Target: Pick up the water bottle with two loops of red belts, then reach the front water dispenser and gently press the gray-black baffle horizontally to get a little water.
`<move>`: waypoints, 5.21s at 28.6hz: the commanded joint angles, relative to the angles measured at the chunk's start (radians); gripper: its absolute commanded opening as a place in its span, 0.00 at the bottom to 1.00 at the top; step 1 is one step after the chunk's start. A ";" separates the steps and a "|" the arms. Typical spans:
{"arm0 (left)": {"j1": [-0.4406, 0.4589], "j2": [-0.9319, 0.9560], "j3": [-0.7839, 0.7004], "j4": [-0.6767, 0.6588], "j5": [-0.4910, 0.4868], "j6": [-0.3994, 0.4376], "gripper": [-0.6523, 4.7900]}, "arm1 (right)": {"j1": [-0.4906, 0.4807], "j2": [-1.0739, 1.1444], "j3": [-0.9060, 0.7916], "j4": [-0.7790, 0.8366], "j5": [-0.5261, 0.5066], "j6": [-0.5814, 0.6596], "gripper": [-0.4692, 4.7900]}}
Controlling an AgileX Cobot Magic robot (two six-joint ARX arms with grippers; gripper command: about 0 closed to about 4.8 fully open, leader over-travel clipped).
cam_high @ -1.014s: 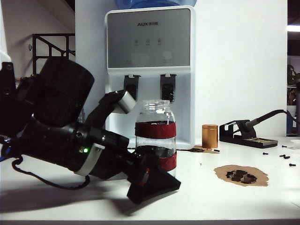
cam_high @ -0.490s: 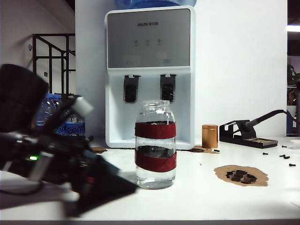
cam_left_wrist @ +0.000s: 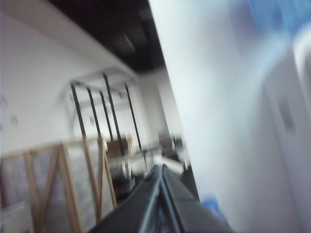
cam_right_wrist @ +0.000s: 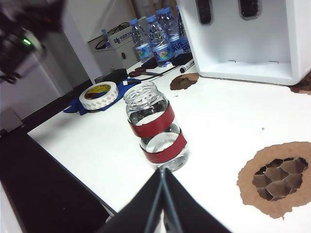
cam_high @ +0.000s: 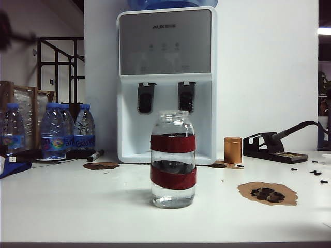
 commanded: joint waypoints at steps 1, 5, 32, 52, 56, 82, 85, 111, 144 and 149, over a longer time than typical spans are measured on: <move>0.022 -0.113 -0.015 -0.121 -0.010 -0.013 0.11 | -0.002 0.000 0.002 0.013 0.001 -0.004 0.09; 0.064 -0.271 -0.014 -0.549 -0.032 -0.170 0.11 | -0.002 0.000 0.002 0.013 0.000 -0.004 0.09; 0.087 -0.949 -0.351 -0.986 0.079 -0.333 0.11 | -0.002 0.000 0.002 0.013 0.000 0.000 0.09; 0.081 -1.391 -0.393 -1.601 0.141 -0.194 0.11 | 0.001 0.000 0.003 0.013 0.000 0.000 0.09; 0.081 -1.391 -0.393 -1.598 0.125 -0.158 0.11 | 0.000 0.000 0.003 0.013 0.000 0.000 0.09; 0.081 -1.391 -0.393 -1.598 0.140 -0.158 0.11 | 0.001 0.000 0.003 0.013 0.000 0.000 0.09; 0.081 -1.391 -0.393 -1.598 0.140 -0.158 0.11 | 0.001 0.000 0.003 0.013 0.000 0.000 0.09; 0.081 -1.391 -0.393 -1.598 0.140 -0.158 0.11 | 0.001 0.000 0.003 0.013 0.000 0.000 0.09; 0.081 -1.391 -0.393 -1.598 0.140 -0.158 0.11 | 0.001 0.000 0.003 0.013 0.000 0.000 0.09; 0.081 -1.391 -0.393 -1.598 0.140 -0.158 0.11 | 0.001 0.000 0.003 0.013 0.000 0.000 0.09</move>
